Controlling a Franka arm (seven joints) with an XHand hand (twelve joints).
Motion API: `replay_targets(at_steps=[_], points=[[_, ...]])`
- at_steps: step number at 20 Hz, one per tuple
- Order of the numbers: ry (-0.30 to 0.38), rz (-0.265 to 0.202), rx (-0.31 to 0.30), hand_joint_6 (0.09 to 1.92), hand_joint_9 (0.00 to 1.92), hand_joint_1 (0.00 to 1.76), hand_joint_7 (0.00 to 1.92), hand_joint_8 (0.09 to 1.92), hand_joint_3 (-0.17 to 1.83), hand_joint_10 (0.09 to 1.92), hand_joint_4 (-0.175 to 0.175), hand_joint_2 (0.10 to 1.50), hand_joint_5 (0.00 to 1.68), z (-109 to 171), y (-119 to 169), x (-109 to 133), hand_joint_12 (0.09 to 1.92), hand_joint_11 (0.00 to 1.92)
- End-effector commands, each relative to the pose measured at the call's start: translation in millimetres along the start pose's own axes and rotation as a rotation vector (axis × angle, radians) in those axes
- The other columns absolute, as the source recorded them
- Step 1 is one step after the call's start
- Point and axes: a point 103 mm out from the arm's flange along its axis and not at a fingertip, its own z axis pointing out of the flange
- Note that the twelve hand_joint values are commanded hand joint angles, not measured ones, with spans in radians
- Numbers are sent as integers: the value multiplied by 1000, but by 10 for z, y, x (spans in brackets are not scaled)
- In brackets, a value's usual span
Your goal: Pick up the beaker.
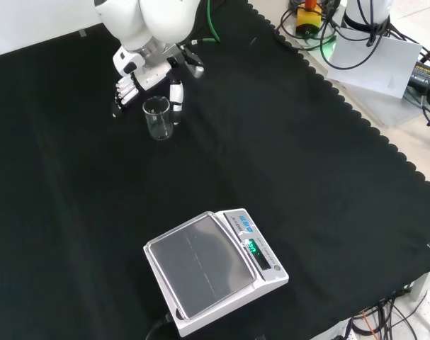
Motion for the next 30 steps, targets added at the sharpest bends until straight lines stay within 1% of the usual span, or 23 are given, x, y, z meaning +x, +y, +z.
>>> replay_targets(at_steps=[1, 3, 4, 6, 8, 9, 11, 12, 13, 15, 17, 18, 19, 20, 21, 23, 27, 30], points=[[9, -3, -12, 87, 29, 735, 8, 520, 291, 866, 28, 725, 24, 63, 56, 12, 990, 0], [8, -3, -25, 87, 158, 790, 61, 630, 328, 871, 31, 725, 93, 71, 65, 33, 1274, 8], [5, -2, -31, 87, 248, 823, 105, 684, 357, 871, 31, 723, 136, 75, 69, 45, 1365, 67], [-4, -2, -45, 87, 436, 895, 216, 783, 460, 853, 27, 704, 222, 77, 78, 68, 1398, 250], [-4, -3, -56, 96, 610, 956, 335, 872, 598, 829, 24, 673, 324, 74, 83, 83, 1345, 453], [-5, -5, -61, 274, 689, 979, 391, 914, 649, 825, 24, 666, 340, 72, 84, 90, 1306, 554], [-7, -9, -75, 832, 841, 1033, 498, 1018, 726, 848, 15, 666, 314, 65, 83, 100, 1220, 769], [-5, -11, -80, 1037, 901, 1063, 541, 1093, 752, 881, 3, 671, 319, 61, 82, 103, 1162, 879], [-5, -12, -85, 1185, 949, 1093, 578, 1185, 772, 931, -16, 680, 347, 55, 81, 103, 1098, 987], [-3, -13, -96, 1353, 1019, 1140, 653, 1358, 800, 1036, -62, 699, 424, 45, 78, 103, 978, 1172], [-4, -11, -97, 1419, 1062, 1167, 704, 1451, 816, 1098, -97, 711, 481, 37, 77, 100, 903, 1279], [-7, -10, -99, 1443, 1072, 1176, 716, 1471, 643, 1120, -128, 854, 555, 39, 78, 105, 884, 1304], [-9, -10, -100, 1448, 1076, 1181, 722, 1470, 439, 1137, -150, 998, 612, 39, 78, 107, 869, 1318], [-10, -10, -101, 1446, 1080, 1184, 726, 1464, 277, 1146, -163, 1101, 646, 37, 78, 108, 858, 1322], [-11, -9, -102, 1443, 1084, 1186, 729, 1459, 180, 1150, -170, 1161, 665, 35, 78, 108, 851, 1322], [-9, -11, -105, 1439, 1090, 1187, 732, 1454, 101, 1155, -175, 1209, 680, 24, 75, 109, 845, 1320], [-13, -17, -115, 1424, 1103, 1192, 742, 1440, 66, 1157, -175, 1222, 694, -61, 54, 132, 848, 1317], [-20, -22, -132, 1417, 1111, 1193, 748, 1433, 60, 1155, -175, 1222, 700, -263, -3, 152, 850, 1316]])
